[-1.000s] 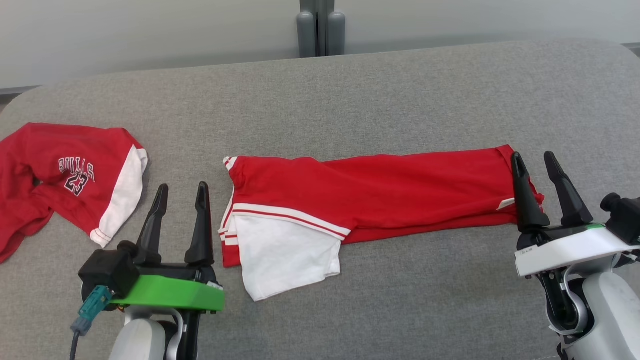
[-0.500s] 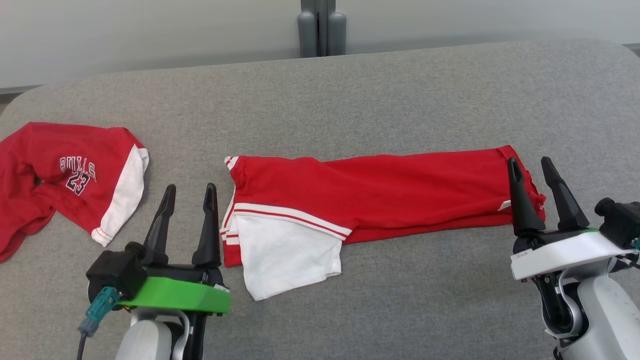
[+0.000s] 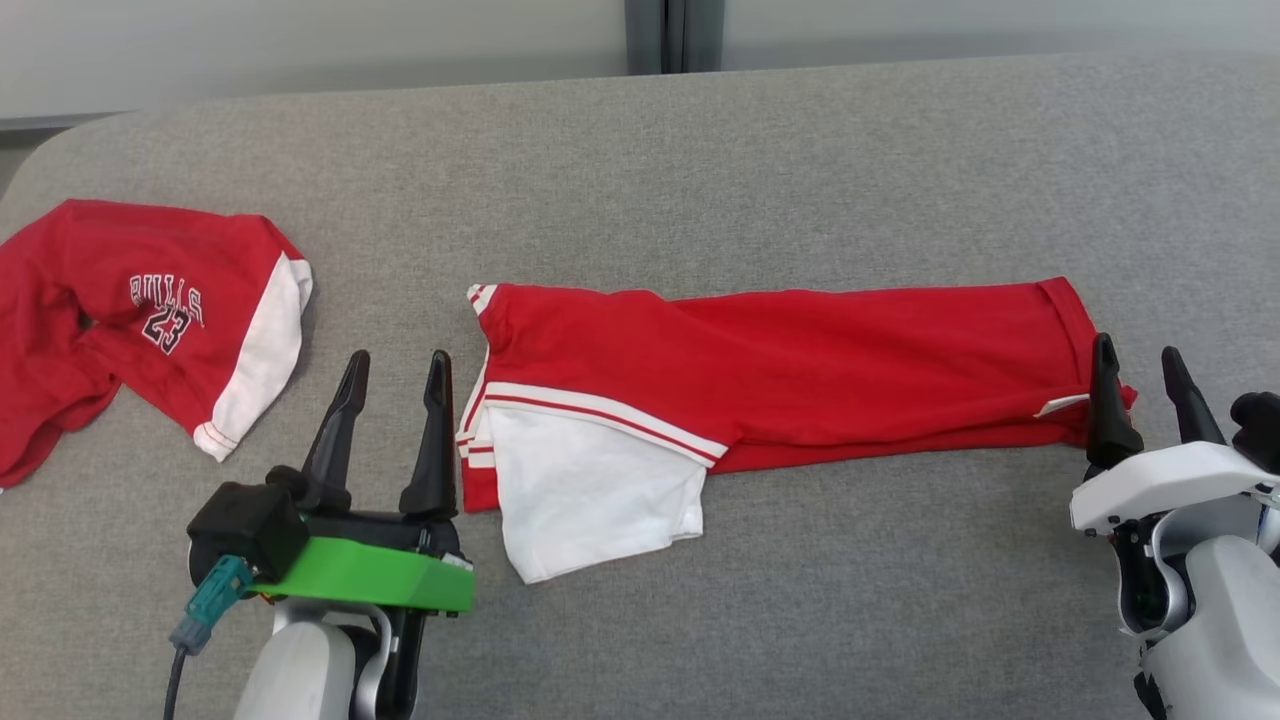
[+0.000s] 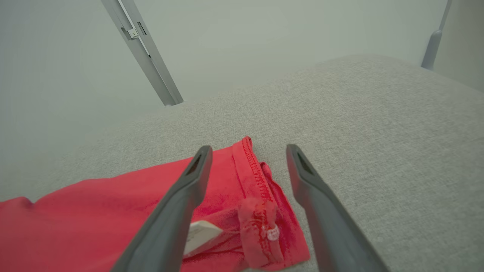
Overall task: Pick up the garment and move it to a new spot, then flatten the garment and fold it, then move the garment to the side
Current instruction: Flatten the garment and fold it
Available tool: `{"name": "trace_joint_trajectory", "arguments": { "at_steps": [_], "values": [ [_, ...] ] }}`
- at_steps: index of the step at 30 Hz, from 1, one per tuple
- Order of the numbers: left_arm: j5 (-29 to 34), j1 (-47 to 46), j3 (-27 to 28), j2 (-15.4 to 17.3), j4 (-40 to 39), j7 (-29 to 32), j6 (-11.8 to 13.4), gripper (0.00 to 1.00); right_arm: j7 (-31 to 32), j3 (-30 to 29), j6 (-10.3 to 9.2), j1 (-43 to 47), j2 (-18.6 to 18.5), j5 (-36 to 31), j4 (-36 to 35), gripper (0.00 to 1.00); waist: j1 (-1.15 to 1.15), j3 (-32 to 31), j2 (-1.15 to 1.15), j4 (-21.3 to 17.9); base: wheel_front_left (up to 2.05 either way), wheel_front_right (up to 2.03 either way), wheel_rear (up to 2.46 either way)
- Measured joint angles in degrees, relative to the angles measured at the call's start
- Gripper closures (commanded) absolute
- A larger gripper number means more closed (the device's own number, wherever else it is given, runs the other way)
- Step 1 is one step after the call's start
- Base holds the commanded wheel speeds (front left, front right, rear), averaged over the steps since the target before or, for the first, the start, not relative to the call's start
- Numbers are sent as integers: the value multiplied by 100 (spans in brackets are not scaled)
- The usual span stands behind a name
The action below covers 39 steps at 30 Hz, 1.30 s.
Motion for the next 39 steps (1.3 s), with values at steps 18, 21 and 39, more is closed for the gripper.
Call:
{"name": "trace_joint_trajectory", "arguments": {
  "at_steps": [18,21,39],
  "values": [
    [24,-191,-55,0,129,0,0,0,-20,-171,-1,-827,-20,9,1959,8,0,404,0,303,0,0,0],
    [25,-195,-31,0,148,0,0,0,-20,-68,-1,-839,-23,97,1975,100,0,404,0,282,0,0,0],
    [22,-240,-112,0,245,0,0,0,-8,-1002,7,-886,-308,-288,1603,100,0,311,0,140,0,0,0]
  ]
}}
